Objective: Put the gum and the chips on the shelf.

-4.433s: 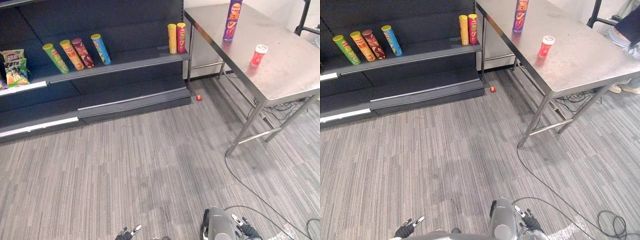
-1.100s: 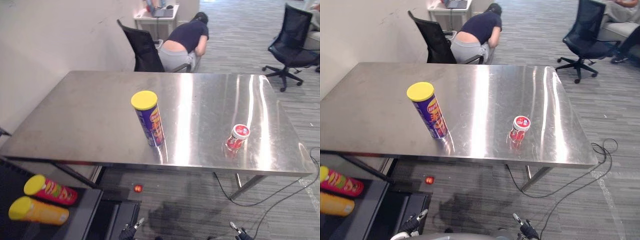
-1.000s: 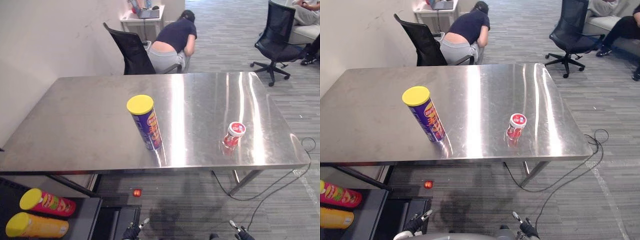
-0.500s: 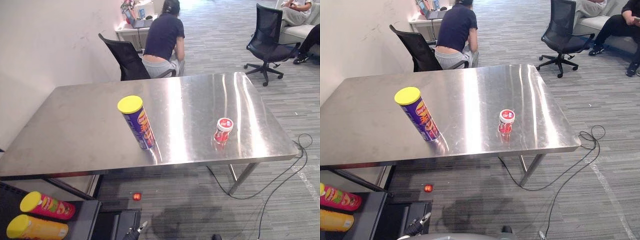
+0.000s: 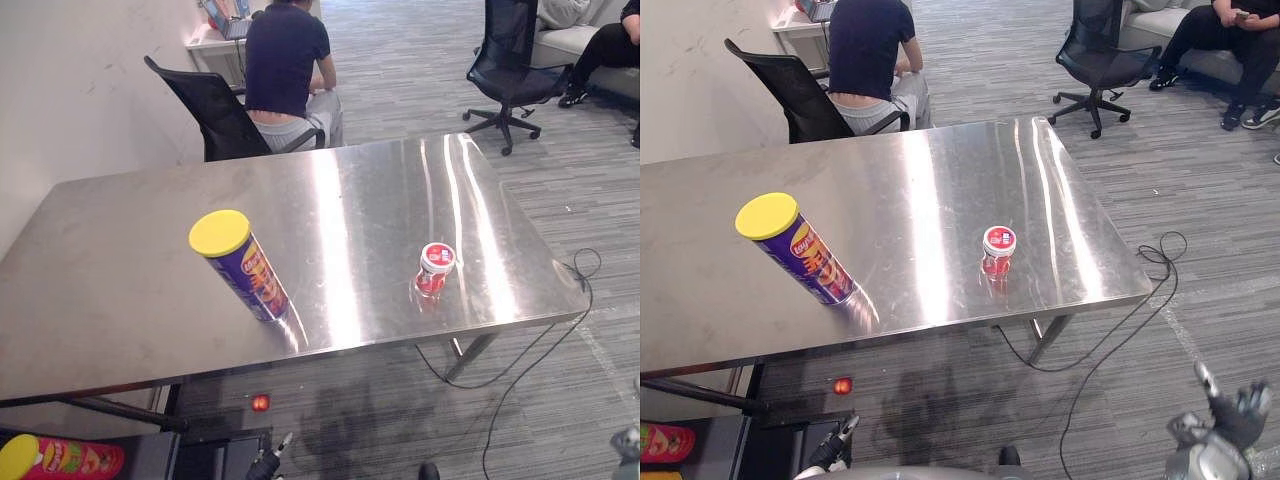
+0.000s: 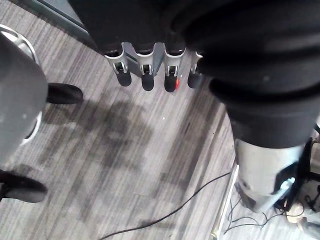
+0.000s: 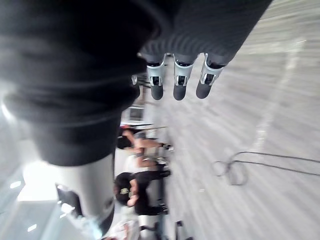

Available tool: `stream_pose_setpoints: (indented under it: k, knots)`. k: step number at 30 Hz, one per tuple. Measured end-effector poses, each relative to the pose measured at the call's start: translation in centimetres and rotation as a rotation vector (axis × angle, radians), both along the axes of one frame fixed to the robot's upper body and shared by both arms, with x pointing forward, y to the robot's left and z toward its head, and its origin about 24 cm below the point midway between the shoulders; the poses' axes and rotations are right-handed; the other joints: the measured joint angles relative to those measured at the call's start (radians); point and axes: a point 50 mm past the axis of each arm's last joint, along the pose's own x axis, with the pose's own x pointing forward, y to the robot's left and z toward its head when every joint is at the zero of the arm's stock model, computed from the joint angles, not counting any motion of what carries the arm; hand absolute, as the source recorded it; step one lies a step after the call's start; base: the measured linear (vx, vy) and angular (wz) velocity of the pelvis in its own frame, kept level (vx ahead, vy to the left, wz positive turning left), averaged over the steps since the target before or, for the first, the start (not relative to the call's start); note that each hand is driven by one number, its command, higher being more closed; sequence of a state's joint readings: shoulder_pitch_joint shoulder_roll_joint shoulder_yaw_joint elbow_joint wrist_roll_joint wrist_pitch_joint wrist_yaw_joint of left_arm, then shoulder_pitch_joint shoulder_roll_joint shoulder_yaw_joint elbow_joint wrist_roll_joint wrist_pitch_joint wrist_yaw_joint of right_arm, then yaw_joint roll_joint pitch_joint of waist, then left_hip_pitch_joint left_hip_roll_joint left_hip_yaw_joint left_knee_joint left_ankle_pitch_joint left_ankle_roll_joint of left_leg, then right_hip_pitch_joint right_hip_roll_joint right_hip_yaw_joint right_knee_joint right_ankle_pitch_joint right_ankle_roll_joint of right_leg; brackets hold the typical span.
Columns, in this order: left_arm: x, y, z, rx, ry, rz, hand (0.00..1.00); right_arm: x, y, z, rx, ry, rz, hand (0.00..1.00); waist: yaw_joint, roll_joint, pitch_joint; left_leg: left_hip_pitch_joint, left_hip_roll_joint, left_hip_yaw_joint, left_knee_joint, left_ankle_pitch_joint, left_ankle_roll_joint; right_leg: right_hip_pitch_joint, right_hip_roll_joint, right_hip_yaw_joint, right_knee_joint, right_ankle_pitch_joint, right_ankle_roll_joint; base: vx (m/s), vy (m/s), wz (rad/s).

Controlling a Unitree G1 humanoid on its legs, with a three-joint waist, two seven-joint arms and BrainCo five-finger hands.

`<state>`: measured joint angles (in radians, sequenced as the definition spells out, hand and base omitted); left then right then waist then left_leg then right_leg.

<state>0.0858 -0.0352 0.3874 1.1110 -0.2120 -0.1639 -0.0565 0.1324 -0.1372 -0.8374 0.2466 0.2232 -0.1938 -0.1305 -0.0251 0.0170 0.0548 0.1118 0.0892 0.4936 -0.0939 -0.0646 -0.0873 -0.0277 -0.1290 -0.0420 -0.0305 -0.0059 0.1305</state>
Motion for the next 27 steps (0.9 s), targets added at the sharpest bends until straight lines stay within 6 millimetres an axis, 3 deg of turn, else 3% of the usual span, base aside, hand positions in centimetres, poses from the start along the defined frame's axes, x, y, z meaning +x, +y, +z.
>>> stream_pose_setpoints:
  k: [2,8,14,20,27]
  knots:
    - [0.1,0.1,0.1,0.001,-0.010,0.014,0.00,0.6,0.5,1.8,-0.098,-0.022,0.013,0.00,0.002,0.005,-0.004,0.000,0.005,0.012,0.000,-0.001,-0.002,-0.004,0.006,0.004,0.000,0.000,0.000,-0.04,-0.073,-0.15]
    - [-0.1,-0.2,0.2,0.013,-0.018,-0.003,0.00,-0.6,1.3,3.3,-0.239,0.044,-0.005,0.00,0.002,-0.001,-0.002,0.011,0.012,0.047,0.000,-0.009,-0.011,-0.013,0.017,0.040,0.000,0.000,0.000,-0.02,-0.053,-0.18]
    - [0.1,-0.5,0.2,0.019,-0.022,-0.057,0.00,-0.5,2.7,8.2,-0.474,-0.006,0.061,0.00,-0.001,0.003,-0.004,0.006,0.014,0.049,0.000,-0.010,-0.011,-0.021,0.020,0.046,0.000,0.000,0.000,-0.02,-0.049,-0.04]
    - [0.5,-0.6,0.3,0.022,-0.030,-0.153,0.00,2.2,5.6,10.3,-0.575,-0.076,0.339,0.00,-0.002,0.003,-0.005,-0.018,0.007,0.035,0.000,-0.009,-0.010,-0.041,0.017,0.044,0.000,0.001,0.001,-0.03,-0.045,0.04]
    - [0.4,0.4,0.3,0.054,-0.014,-0.225,0.00,3.8,6.9,12.7,-0.640,-0.185,0.569,0.00,-0.006,-0.011,0.003,-0.044,0.002,0.002,0.010,-0.012,-0.005,-0.057,0.015,0.032,0.000,0.001,0.002,0.00,-0.047,0.06]
